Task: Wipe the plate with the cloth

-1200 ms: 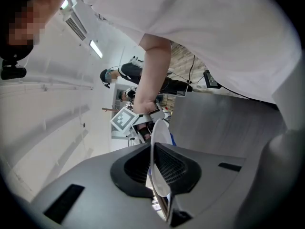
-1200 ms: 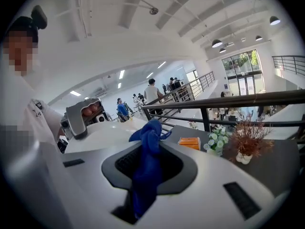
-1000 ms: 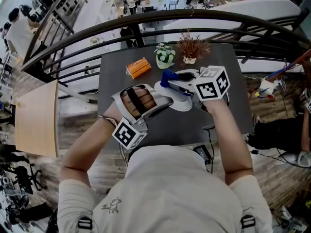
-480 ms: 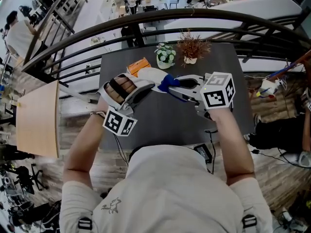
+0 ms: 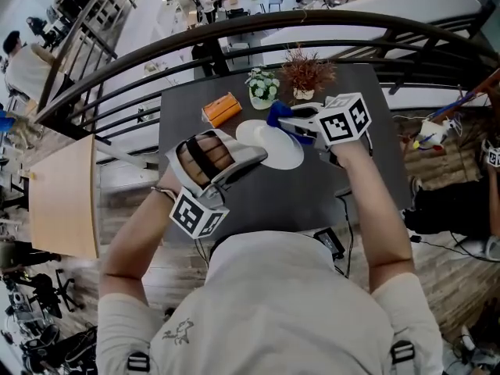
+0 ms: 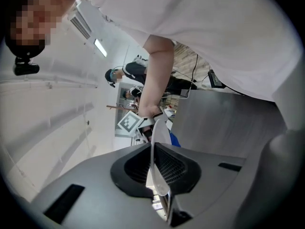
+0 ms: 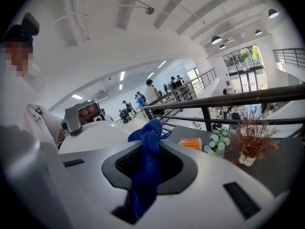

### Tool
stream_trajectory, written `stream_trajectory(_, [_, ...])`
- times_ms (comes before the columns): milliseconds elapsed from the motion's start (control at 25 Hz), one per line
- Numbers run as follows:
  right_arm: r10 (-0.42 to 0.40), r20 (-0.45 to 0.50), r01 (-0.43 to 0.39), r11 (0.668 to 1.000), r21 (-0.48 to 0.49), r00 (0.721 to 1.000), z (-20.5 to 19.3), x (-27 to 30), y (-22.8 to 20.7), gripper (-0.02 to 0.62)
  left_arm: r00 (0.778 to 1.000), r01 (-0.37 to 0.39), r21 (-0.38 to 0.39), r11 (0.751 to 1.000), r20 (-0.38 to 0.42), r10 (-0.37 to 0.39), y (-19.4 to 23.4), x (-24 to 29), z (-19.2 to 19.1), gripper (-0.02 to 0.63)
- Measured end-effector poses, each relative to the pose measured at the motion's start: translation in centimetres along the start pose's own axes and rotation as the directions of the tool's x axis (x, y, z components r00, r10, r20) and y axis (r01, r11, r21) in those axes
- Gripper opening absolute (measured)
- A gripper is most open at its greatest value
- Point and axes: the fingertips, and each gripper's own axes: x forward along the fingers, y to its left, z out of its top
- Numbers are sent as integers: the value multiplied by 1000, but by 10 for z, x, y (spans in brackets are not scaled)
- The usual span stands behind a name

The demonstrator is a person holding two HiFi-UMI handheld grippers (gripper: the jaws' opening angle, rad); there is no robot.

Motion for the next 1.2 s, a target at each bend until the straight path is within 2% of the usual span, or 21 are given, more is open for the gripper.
stream_trajectory(240, [65, 2, -65, 996, -68, 998, 21, 10, 39, 71, 999, 37, 33, 999, 31, -38, -11, 14, 12, 25])
stream_trajectory(440, [153, 36, -147, 980, -138, 988, 36, 8, 92, 71, 999, 51, 15, 999, 6, -51, -19, 21, -1, 25])
stream_trajectory(560, [170, 58, -161, 977, -142, 984, 34, -2, 104, 69, 999, 42, -5, 999, -23, -42, -21, 18, -14, 23])
stream_trajectory(840, [136, 88, -134, 991, -29, 987, 5, -16, 71, 70, 996, 21, -71, 997, -84, -27, -22, 0, -47, 25])
stream_trajectory(1000, [60, 68, -63, 997, 37, 996, -8, -18, 36, 69, 998, 3, -77, 997, -66, -8, -15, -7, -34, 25])
stream_trajectory(1200, [18, 22, -19, 999, 33, 1000, -4, 0, 20, 69, 1000, -4, -49, 999, -12, 4, -13, -1, -6, 25])
